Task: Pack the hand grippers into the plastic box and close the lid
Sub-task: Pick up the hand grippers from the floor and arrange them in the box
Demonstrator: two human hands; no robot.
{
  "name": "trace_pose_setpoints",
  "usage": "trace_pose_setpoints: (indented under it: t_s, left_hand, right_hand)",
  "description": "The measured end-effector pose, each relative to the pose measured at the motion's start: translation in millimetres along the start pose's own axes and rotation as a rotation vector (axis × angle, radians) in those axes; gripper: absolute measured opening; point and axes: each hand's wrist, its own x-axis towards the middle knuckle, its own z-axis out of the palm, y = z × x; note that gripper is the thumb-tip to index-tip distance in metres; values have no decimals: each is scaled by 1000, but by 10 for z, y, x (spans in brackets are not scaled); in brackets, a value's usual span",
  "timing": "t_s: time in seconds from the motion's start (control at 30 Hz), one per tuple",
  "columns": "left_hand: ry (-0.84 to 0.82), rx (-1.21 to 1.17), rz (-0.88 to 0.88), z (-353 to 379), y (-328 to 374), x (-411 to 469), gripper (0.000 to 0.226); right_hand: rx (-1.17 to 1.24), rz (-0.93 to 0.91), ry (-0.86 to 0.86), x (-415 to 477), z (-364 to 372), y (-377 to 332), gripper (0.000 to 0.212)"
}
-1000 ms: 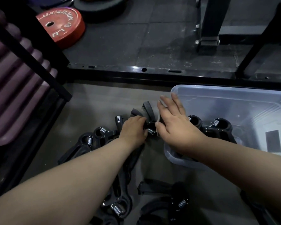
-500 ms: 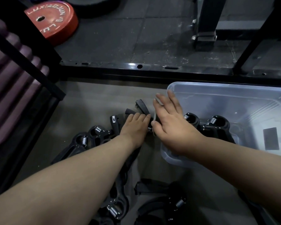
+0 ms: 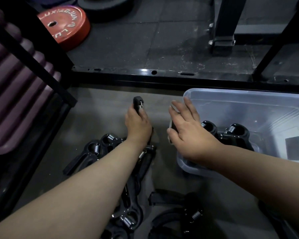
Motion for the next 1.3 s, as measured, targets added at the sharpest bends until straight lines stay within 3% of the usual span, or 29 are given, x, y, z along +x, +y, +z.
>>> trace_pose_setpoints:
  t_s: [0.13,0.23,0.4,0.5,0.73,0.93,1.03,1.17,1.23,1.3]
  left_hand:
    - [88,-127,-137,-164,63,53,28]
    - [109,-217,-236,-266,148,58,32]
    - [110,-741,-741,-471,448,6,29]
    - [33,-957,-857,-613,535,-59,31]
    - [-264,-955,-689,-907,710,-127,35]
    - [-546,-937,-651,-926,1056,-377,41]
    - [-560,-927,-569,-763,1283,-525,38]
    - [-519,-843,-437,-572,1413,-684,46]
    - [-465,-644,-267,-502,1398,-771,40]
    - [-310,-317,-54,-396,1296,-820,35]
  right_hand:
    - [-16,3,-7,-5,-6,-4,63]
    - [-13,20,-23,-14,-15,-4,63]
    - [-22,35,-19,-17,-9,-15,63]
    - [-38,36,-17,-24,-7,-21,64]
    - [-11,41,-15,-9,-32,-48,59]
    - [539,197,147,-39,-400,-278,34]
    - [693,167,143,-124,-464,-330,18]
    - [538,170,214,-280,-603,-161,23]
    - [489,189,249,-373,-713,40,21]
    - [402,261,279,-480,-758,289,19]
